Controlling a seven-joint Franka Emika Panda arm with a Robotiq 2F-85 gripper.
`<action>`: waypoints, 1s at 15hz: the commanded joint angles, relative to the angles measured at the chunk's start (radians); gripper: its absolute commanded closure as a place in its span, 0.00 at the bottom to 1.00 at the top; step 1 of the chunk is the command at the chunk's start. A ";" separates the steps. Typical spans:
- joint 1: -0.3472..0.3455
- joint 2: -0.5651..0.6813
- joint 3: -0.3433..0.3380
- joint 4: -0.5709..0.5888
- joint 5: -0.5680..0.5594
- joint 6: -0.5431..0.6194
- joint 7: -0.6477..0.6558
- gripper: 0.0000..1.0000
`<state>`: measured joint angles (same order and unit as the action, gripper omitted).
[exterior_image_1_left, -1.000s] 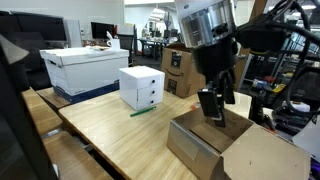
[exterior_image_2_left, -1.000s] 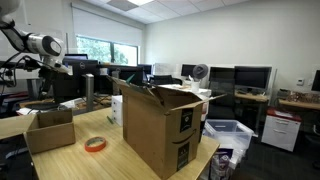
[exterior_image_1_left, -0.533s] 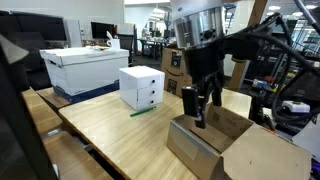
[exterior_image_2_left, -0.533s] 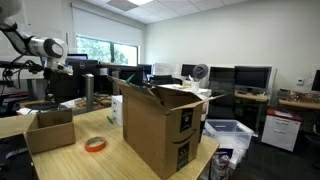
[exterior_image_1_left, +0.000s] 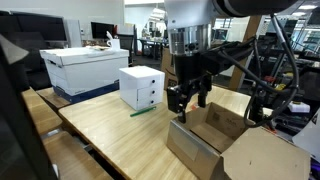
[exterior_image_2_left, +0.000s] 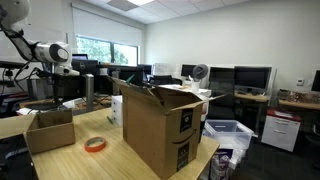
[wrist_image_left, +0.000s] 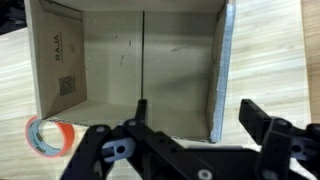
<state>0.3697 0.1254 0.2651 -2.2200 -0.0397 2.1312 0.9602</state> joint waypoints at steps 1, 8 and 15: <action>-0.001 0.045 -0.015 -0.003 -0.077 0.028 0.097 0.32; 0.001 0.072 -0.035 -0.012 -0.123 0.016 0.149 0.63; 0.011 0.102 0.033 0.011 0.090 0.069 0.044 0.95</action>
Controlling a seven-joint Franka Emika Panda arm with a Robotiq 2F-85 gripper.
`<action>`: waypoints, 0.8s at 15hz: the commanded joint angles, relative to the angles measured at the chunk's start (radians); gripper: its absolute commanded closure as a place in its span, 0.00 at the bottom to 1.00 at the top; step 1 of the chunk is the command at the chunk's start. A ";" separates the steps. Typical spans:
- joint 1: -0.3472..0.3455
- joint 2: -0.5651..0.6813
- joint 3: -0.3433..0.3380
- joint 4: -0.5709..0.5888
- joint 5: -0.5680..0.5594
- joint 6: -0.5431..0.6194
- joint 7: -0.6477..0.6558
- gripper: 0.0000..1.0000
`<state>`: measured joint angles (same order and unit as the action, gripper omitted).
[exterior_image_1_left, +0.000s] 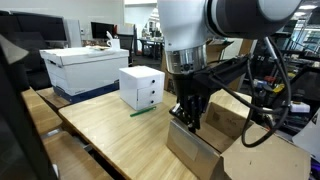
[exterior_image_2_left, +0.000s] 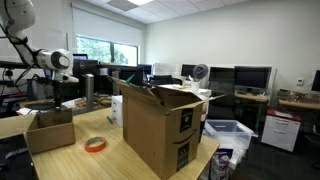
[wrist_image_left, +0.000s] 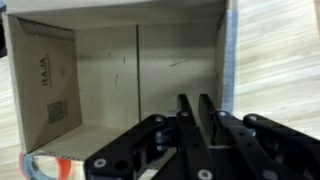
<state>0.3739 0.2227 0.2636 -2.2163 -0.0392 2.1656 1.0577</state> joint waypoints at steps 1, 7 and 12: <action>0.013 0.005 0.045 0.012 0.110 0.043 -0.063 0.97; 0.035 0.016 0.072 0.040 0.177 0.059 -0.102 0.95; 0.041 0.026 0.076 0.053 0.200 0.068 -0.123 0.96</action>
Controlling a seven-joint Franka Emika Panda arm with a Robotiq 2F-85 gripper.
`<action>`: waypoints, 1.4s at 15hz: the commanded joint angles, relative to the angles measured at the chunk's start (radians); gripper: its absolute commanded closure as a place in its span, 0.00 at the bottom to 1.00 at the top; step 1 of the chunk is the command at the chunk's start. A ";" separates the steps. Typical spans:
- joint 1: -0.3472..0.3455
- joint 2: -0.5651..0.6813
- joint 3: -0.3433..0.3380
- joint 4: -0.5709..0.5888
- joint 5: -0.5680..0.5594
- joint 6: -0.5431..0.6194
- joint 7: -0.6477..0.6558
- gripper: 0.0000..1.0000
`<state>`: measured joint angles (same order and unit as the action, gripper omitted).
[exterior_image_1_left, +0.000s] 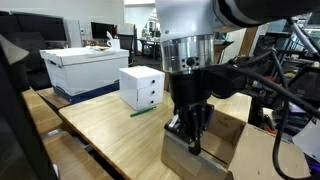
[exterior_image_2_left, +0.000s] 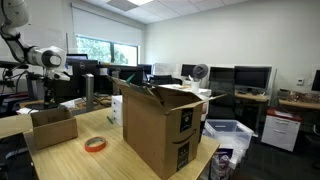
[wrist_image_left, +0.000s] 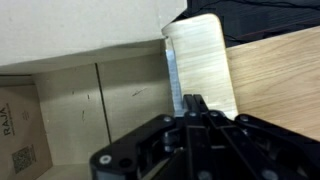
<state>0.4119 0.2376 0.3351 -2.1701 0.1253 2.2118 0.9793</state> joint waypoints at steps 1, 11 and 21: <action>0.005 0.012 -0.001 0.008 0.021 0.023 -0.038 0.96; 0.024 0.139 -0.129 0.170 -0.246 0.095 0.034 0.96; 0.067 0.348 -0.219 0.400 -0.325 0.094 0.019 0.91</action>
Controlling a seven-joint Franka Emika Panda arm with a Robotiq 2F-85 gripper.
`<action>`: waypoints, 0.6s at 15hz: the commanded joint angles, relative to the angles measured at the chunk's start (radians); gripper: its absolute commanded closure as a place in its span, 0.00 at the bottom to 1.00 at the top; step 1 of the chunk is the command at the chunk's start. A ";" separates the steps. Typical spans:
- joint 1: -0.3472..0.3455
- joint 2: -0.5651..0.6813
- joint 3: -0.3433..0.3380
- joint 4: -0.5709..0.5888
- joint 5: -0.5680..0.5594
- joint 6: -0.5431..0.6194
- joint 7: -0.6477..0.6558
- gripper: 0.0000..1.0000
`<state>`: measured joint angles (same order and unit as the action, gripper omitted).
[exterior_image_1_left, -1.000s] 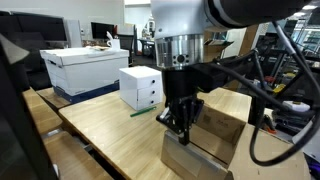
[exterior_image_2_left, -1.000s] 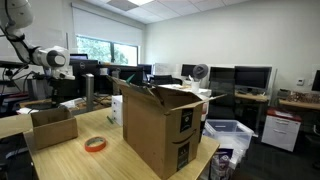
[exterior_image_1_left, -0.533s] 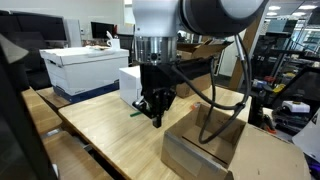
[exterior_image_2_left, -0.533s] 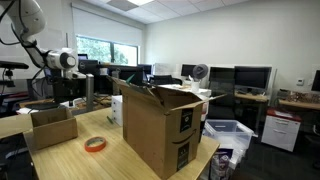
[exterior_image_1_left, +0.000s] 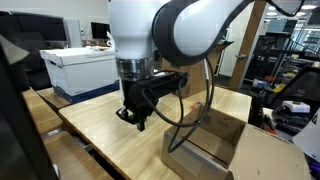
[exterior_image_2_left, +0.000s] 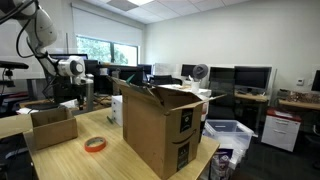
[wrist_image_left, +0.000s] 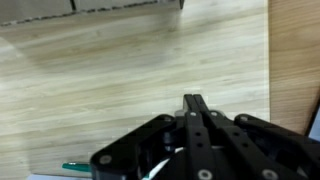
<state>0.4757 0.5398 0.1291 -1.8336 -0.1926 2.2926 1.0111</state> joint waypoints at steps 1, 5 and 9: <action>0.002 0.057 -0.017 0.083 -0.009 0.014 -0.025 0.70; 0.005 0.059 -0.022 0.099 0.006 -0.002 -0.060 0.72; 0.005 0.059 -0.019 0.111 0.007 -0.002 -0.103 0.53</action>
<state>0.4719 0.5973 0.1187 -1.7267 -0.1927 2.2927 0.9121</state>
